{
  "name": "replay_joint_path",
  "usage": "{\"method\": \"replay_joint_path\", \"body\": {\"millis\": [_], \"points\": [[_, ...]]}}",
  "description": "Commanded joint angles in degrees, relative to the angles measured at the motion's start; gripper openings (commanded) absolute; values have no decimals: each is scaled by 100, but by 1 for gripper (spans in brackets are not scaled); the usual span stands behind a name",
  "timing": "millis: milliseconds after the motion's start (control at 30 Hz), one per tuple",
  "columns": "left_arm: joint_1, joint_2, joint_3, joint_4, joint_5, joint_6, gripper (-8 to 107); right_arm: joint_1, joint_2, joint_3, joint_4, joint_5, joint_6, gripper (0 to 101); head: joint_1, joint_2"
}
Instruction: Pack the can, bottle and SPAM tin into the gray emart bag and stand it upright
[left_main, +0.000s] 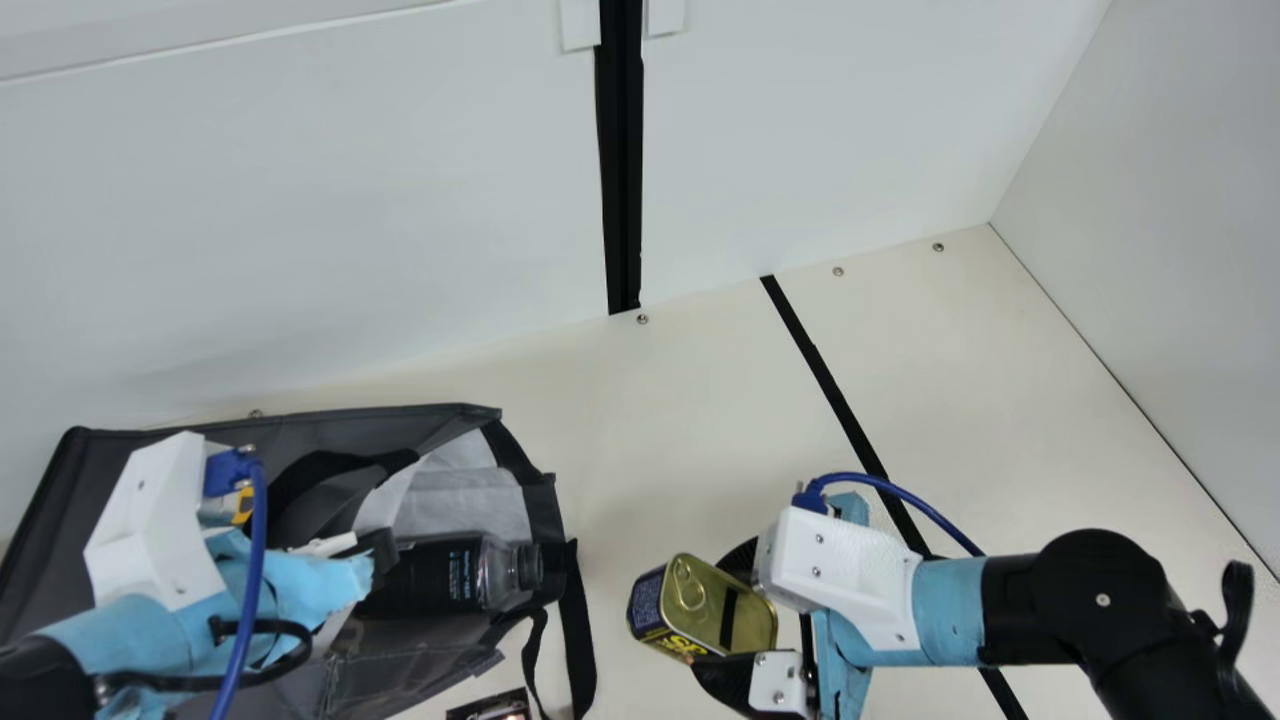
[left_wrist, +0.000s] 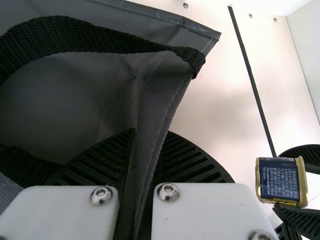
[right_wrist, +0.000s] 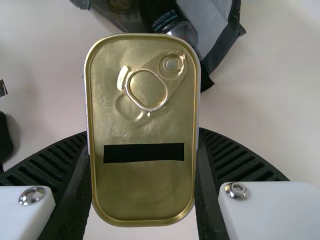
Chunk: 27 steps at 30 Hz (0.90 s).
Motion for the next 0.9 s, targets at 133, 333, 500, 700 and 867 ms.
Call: {"method": "replay_joint_path", "body": {"millis": [133, 333, 500, 700, 867], "points": [[0, 0, 0, 0, 0, 0, -8, 319, 237, -25, 170, -294, -30, 0, -139, -5], [0, 0, 0, 0, 0, 0, -8, 677, 540, -142, 298, -578, -49, 0, -139, -5], [0, 0, 0, 0, 0, 0, -8, 956, 807, -274, 371, -773, -74, 0, -139, -5], [0, 0, 0, 0, 0, 0, -8, 1258, 1131, -431, 445, -981, -134, 0, -139, -5], [0, 0, 0, 0, 0, 0, -8, 1483, 1410, -571, 504, -1141, -198, 0, -139, -5]]}}
